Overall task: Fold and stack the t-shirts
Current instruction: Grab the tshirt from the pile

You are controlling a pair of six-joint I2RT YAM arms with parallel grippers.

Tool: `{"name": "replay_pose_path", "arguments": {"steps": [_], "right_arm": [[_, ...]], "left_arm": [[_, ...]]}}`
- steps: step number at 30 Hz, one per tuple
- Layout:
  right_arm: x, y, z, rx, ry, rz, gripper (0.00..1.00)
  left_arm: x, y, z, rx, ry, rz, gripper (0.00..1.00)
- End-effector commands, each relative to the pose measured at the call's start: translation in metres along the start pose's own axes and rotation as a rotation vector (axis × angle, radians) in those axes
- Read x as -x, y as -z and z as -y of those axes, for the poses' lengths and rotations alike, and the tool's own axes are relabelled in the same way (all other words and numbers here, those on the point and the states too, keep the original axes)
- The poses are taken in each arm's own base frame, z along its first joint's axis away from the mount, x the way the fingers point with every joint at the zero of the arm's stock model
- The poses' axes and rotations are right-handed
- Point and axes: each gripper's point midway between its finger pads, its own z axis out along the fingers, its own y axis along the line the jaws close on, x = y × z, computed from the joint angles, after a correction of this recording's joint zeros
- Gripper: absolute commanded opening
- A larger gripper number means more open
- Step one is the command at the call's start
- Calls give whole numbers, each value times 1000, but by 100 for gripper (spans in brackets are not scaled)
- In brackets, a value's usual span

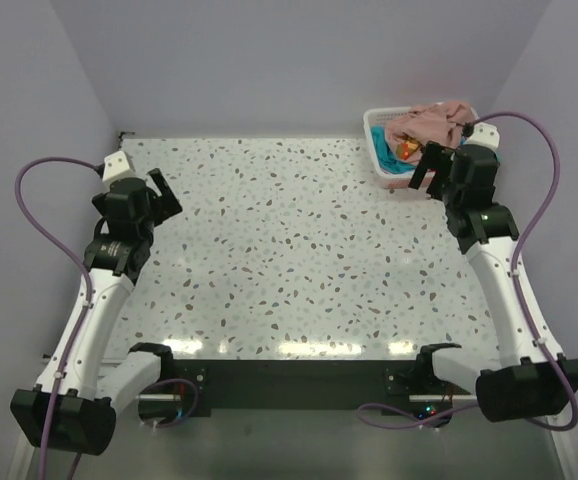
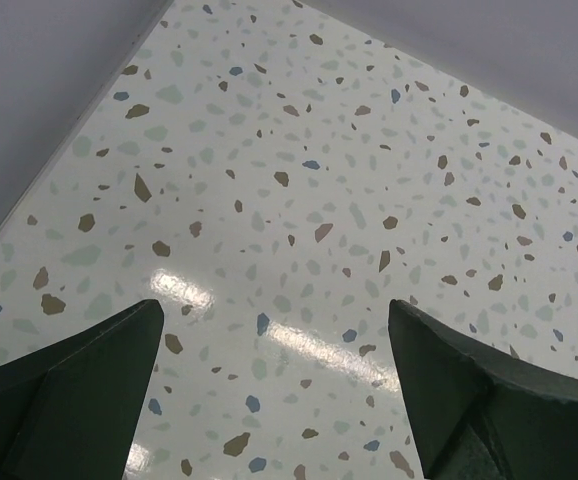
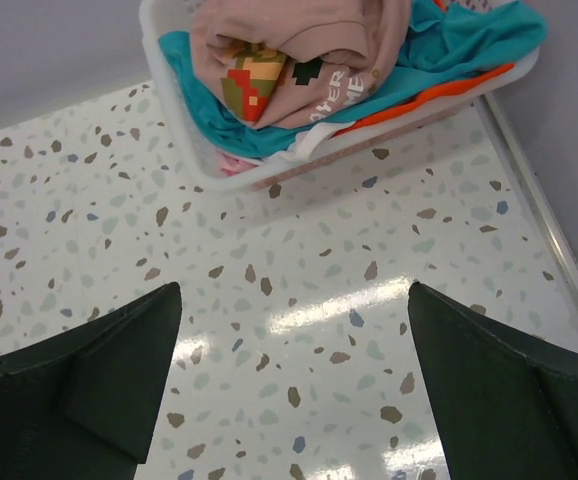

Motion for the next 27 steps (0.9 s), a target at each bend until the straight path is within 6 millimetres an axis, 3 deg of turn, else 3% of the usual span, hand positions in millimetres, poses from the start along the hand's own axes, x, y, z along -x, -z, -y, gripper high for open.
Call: {"name": "replay_pose_path", "arguments": {"steps": [1,7,8,11,13,15,16,17,19,22,27], "right_arm": [[30,-13,9,-96,-5,70,99],[42,-76,-7,-128,4,94,99],[43,-94,-9,-151,10,87,99],[54,-120,-16,-156,18,105,99],[41,-150,-21,-162,44,67,99],[52,-164,-23,-177,30,84,99],[39,-182,-22,-194,31,54,99],[49,-186,-23,-199,17,75,99],[41,-203,-19,-230,10,61,98],[49,-213,-12,-267,-14,85,99],[37,-237,6,-328,-26,72,99]], "left_arm": [[38,2,10,-27,35,103,100],[27,-9,50,-205,49,42,100],[25,-9,58,-245,57,29,100],[19,-14,67,-281,64,5,100],[14,-18,66,-274,64,-4,100],[15,-20,62,-250,66,8,100],[16,-21,60,-242,67,12,100],[18,-22,56,-219,70,24,100],[19,-23,53,-201,65,34,100],[21,-25,48,-177,56,53,100],[30,-27,48,-161,66,77,100]]}}
